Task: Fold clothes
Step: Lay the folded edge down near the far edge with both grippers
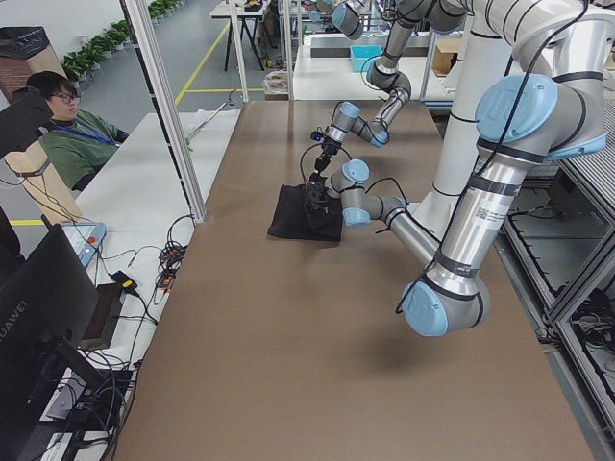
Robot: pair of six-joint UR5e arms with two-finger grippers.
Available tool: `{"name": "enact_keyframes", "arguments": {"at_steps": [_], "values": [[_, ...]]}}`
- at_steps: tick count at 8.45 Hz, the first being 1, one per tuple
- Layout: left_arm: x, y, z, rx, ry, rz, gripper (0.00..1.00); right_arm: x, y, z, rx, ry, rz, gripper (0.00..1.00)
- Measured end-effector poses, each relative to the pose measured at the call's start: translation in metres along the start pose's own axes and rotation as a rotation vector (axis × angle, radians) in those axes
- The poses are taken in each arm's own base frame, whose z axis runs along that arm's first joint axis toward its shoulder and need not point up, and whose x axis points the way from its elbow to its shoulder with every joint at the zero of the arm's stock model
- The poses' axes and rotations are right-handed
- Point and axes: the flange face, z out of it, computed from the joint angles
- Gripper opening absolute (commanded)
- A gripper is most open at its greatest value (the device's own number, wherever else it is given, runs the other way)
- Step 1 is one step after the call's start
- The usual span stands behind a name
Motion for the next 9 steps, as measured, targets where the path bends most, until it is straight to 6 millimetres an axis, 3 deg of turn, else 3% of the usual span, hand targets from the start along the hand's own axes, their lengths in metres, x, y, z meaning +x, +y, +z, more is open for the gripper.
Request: {"name": "enact_keyframes", "arguments": {"at_steps": [1, 2, 3, 4, 9], "values": [[0.004, 0.000, 0.007, 0.005, -0.004, -0.001, 0.00, 0.001, -0.004, 0.001, 0.007, 0.003, 0.002, 0.01], [0.006, -0.003, 0.013, 0.012, -0.008, -0.002, 0.26, 0.001, -0.007, 0.001, 0.012, 0.004, 0.003, 0.83], [0.007, -0.005, 0.016, 0.017, -0.010, -0.003, 0.66, 0.001, -0.008, 0.000, 0.014, 0.003, 0.004, 0.94], [0.008, -0.006, 0.017, 0.020, -0.010, -0.004, 1.00, 0.001, -0.010, 0.000, 0.017, 0.004, 0.004, 0.94], [0.010, -0.013, 0.015, 0.046, 0.000, -0.002, 1.00, -0.003, -0.019, -0.004, 0.018, -0.001, -0.017, 0.94]]}}
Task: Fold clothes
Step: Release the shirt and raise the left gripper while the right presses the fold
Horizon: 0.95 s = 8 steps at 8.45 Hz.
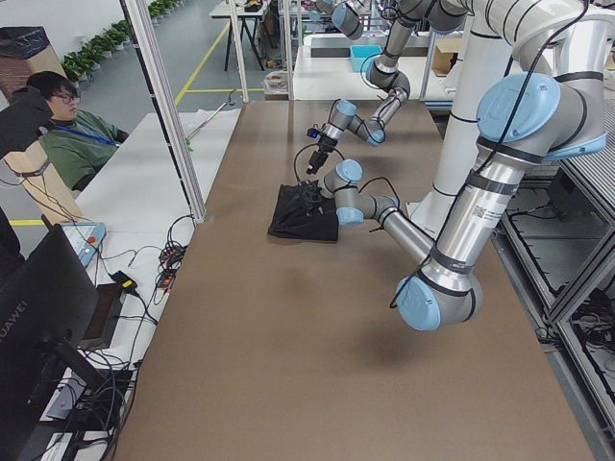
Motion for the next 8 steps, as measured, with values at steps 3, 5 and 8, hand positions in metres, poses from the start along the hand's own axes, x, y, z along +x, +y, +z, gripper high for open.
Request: {"name": "enact_keyframes", "arguments": {"at_steps": [3, 5, 8], "values": [[-0.002, -0.020, -0.016, 0.004, 0.004, 0.000, 1.00, -0.015, 0.011, 0.003, -0.017, 0.002, -0.027, 0.94], [-0.016, -0.048, -0.040, -0.007, -0.008, 0.009, 1.00, -0.029, 0.037, 0.017, -0.050, 0.075, -0.143, 0.94], [-0.031, -0.084, -0.069, -0.018, -0.023, 0.040, 1.00, -0.042, 0.062, 0.047, -0.096, 0.233, -0.364, 0.94]]}}
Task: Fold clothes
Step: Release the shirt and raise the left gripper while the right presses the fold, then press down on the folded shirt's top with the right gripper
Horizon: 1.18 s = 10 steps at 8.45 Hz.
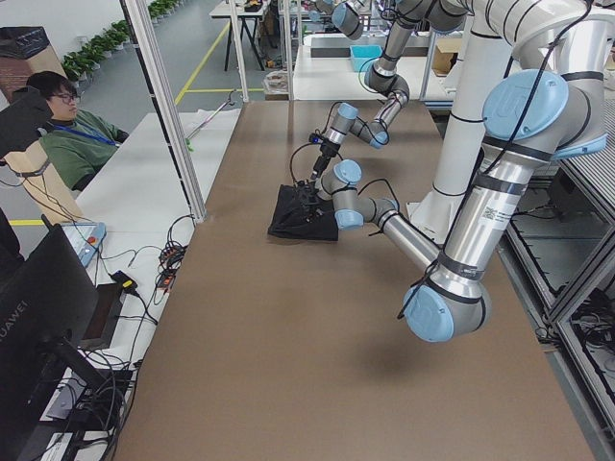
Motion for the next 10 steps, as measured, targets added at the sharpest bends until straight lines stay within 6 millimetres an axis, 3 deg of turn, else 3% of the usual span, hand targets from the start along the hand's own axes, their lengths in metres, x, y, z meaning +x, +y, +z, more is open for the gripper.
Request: {"name": "enact_keyframes", "arguments": {"at_steps": [3, 6, 8, 10], "values": [[-0.004, -0.013, -0.003, 0.011, -0.009, 0.021, 1.00, -0.028, -0.005, 0.053, -0.027, 0.087, -0.074, 0.94], [-0.004, -0.016, -0.003, 0.015, -0.011, 0.023, 1.00, -0.027, -0.007, 0.073, -0.033, 0.123, -0.098, 0.94], [-0.004, -0.018, -0.003, 0.018, -0.011, 0.023, 1.00, -0.035, -0.010, 0.072, -0.031, 0.113, -0.095, 0.94], [-0.005, -0.023, -0.002, 0.026, -0.016, 0.028, 1.00, -0.044, -0.011, 0.053, -0.023, 0.074, -0.079, 0.94]]}}
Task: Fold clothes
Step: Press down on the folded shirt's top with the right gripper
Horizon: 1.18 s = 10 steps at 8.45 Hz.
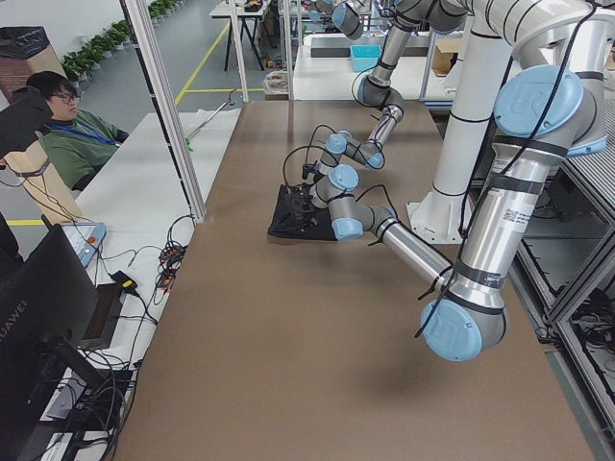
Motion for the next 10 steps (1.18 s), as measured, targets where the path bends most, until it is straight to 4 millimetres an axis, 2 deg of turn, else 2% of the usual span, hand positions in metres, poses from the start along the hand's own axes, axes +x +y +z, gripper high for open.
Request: {"name": "enact_keyframes", "arguments": {"at_steps": [2, 6, 10], "values": [[-0.002, -0.004, 0.002, 0.006, -0.006, 0.012, 1.00, 0.005, 0.004, -0.012, 0.002, -0.016, 0.048, 0.94], [-0.002, -0.008, 0.003, 0.013, -0.009, 0.013, 1.00, 0.013, 0.010, 0.006, -0.007, 0.014, 0.069, 0.94], [-0.002, -0.012, 0.006, 0.018, -0.014, 0.014, 1.00, 0.006, 0.017, 0.012, -0.017, 0.015, 0.063, 0.94]]}}
